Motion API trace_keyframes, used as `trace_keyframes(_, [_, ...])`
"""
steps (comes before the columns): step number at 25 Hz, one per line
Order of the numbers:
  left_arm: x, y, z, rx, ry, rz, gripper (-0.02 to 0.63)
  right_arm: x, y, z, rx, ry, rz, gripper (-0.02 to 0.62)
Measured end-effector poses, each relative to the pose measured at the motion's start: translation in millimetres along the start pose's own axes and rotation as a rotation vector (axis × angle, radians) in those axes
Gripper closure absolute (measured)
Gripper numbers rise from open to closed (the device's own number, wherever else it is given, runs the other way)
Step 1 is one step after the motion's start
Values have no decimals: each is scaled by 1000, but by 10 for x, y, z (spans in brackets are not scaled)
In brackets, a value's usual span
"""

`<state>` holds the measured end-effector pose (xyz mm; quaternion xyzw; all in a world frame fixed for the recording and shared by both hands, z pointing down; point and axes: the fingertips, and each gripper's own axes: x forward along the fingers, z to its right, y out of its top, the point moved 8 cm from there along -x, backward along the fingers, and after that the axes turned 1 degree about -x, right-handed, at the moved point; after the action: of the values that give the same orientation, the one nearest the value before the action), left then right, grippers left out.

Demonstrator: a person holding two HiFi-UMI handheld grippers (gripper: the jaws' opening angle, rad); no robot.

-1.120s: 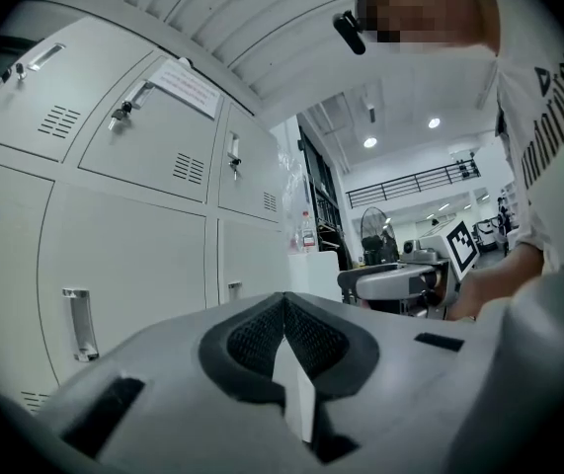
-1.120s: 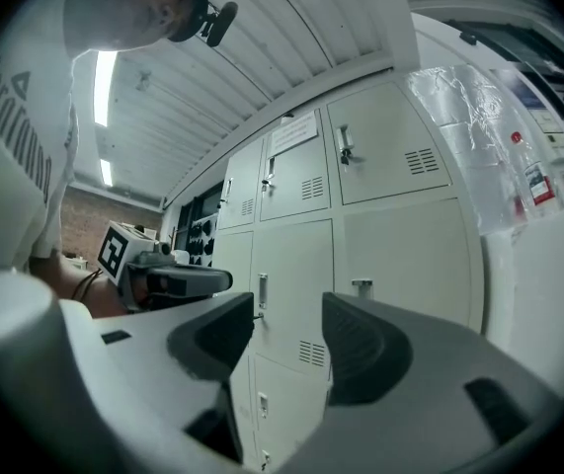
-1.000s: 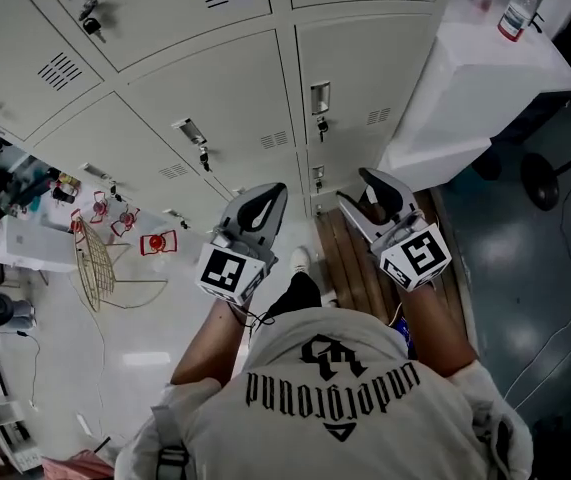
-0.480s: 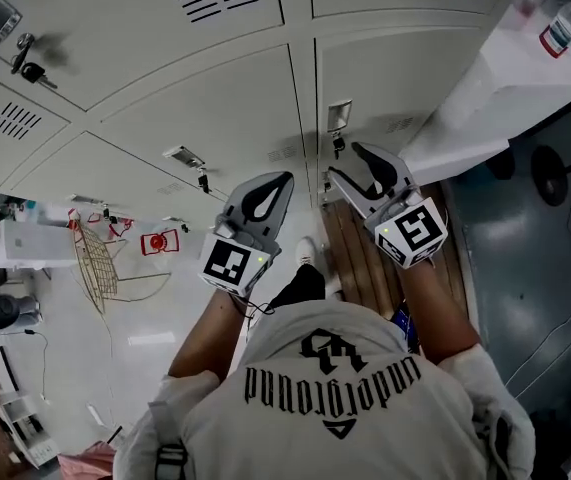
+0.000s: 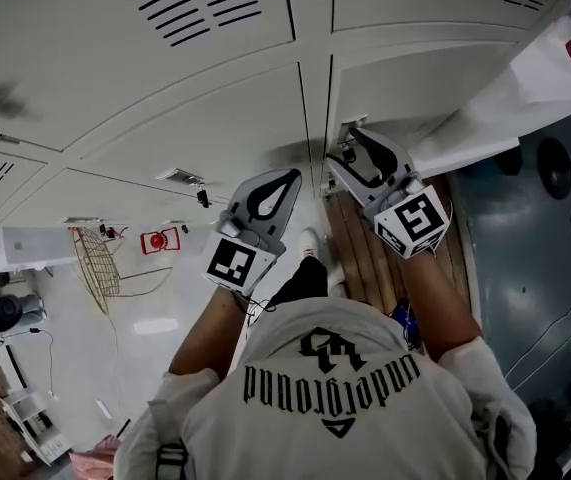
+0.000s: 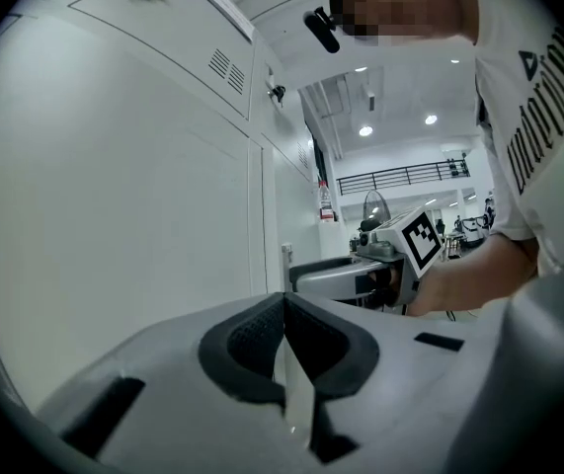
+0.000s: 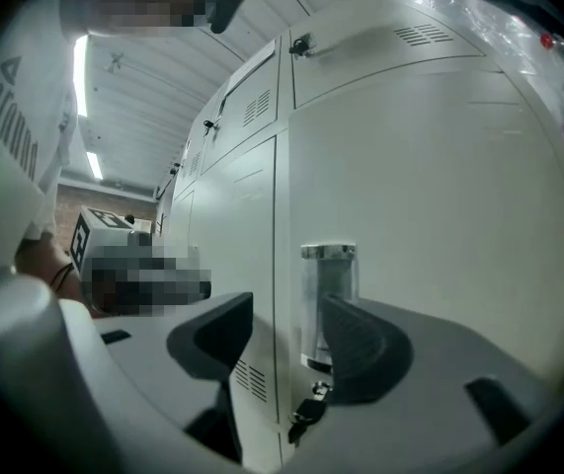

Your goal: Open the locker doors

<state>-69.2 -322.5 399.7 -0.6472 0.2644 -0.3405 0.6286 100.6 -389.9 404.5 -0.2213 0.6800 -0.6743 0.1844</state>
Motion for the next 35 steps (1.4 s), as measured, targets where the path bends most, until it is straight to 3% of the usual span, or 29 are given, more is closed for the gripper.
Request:
trace_keyframes(9, [45, -30, -79, -13, -8, -2, 598, 191, -6, 32, 0, 42, -6, 360])
trace_keyframes(18, [-9, -70, -79, -18, -2, -6, 598, 161, -12, -2, -1, 18, 9, 368])
trace_keyframes(24, [-16, -62, 38, -12, -12, 0, 598, -7, -26, -108, 3, -25, 17, 384])
trace_keyframes(30, [-46, -37, 276, -1, -27, 8, 598, -374, -52, -207, 6, -107, 24, 460])
trace_keyframes(35, [-64, -15, 504, 6, -46, 13, 598, -731, -91, -283, 7, -159, 26, 481])
